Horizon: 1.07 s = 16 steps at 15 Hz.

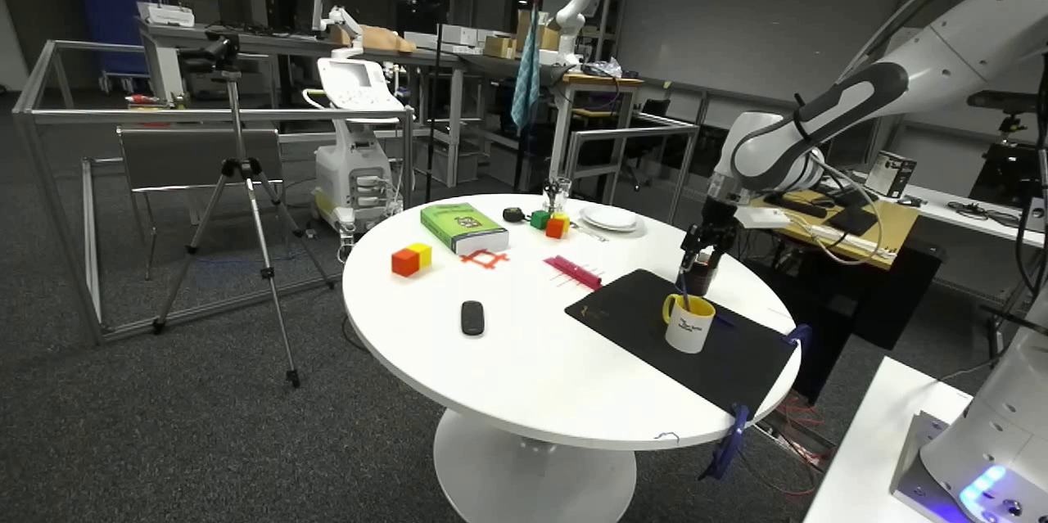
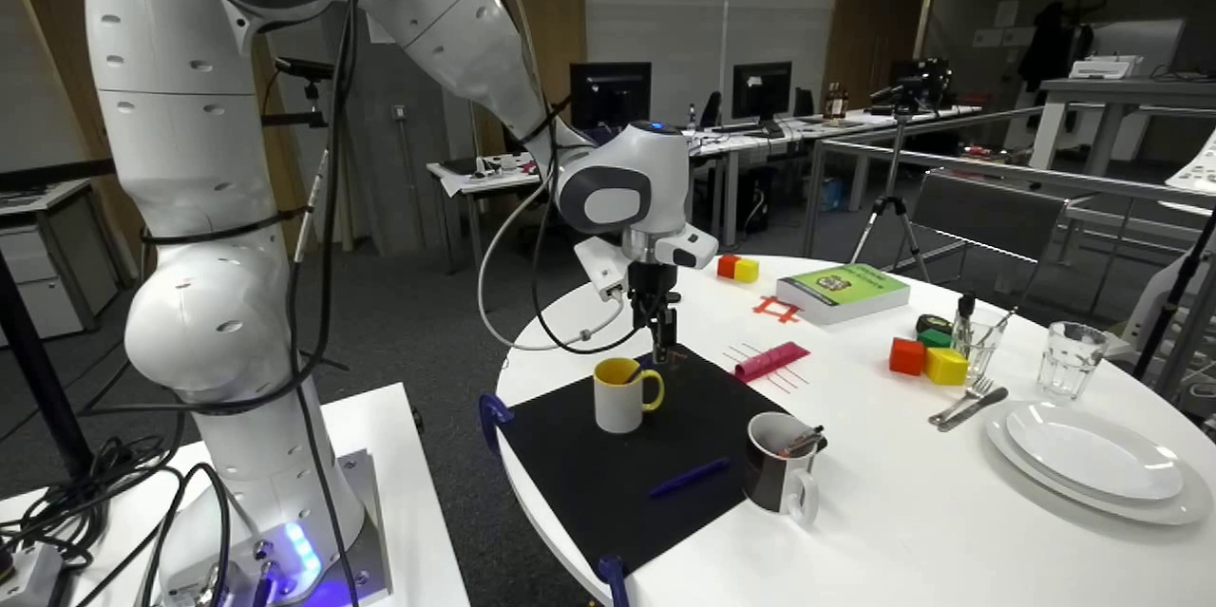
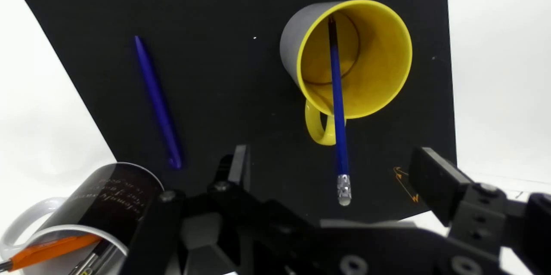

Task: Remove the pencil from the left cup

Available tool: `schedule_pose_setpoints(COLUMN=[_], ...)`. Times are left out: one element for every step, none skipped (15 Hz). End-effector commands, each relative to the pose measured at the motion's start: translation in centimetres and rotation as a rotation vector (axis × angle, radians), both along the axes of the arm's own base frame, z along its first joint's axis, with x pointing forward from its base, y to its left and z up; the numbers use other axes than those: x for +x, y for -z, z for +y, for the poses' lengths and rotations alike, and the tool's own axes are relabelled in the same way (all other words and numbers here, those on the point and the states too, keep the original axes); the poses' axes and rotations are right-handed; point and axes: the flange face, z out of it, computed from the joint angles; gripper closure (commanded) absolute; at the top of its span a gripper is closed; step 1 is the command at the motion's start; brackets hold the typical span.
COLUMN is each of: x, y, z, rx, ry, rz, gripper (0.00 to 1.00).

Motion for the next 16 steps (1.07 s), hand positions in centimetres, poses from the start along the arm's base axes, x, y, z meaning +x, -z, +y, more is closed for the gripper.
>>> schedule_pose_setpoints(x=[1.9, 2.2, 2.5, 2.8, 3.1, 3.3, 3.5, 3.8, 3.9, 4.1, 4.3, 4.4, 4.5, 4.6, 4.8, 4.8], y=[0.5, 0.8, 1.0, 1.3, 1.5, 1.7, 1.9, 2.1, 2.3, 2.6, 2.8, 3.0, 3.2, 3.3, 3.4, 3.5], z=[0.8, 0.9, 1.1, 1.3, 1.5, 1.6, 1.7, 1.7, 1.8, 1.8, 1.8, 1.9, 1.9, 1.9, 1.9, 2.0], rx=[-0.007, -0.007, -0.007, -0.008, -0.01, -0.012, -0.014, -0.017, -0.019, -0.022, -0.025, -0.026, -0.029, -0.029, -0.032, -0.035], ry=[0.011, 0.009, 0.007, 0.005, 0.004, 0.003, 0.001, 0.0, 0.0, -0.002, -0.002, -0.002, -0.002, -0.002, -0.001, 0.001], rz=[0.0, 0.004, 0.006, 0.011, 0.014, 0.018, 0.02, 0.024, 0.028, 0.033, 0.036, 0.039, 0.042, 0.046, 0.047, 0.049], gripper=[0.0, 0.0, 0.0, 0.0, 0.0, 0.0, 0.0, 0.0, 0.0, 0.14, 0.26, 0.33, 0.4, 0.47, 0.56, 0.63])
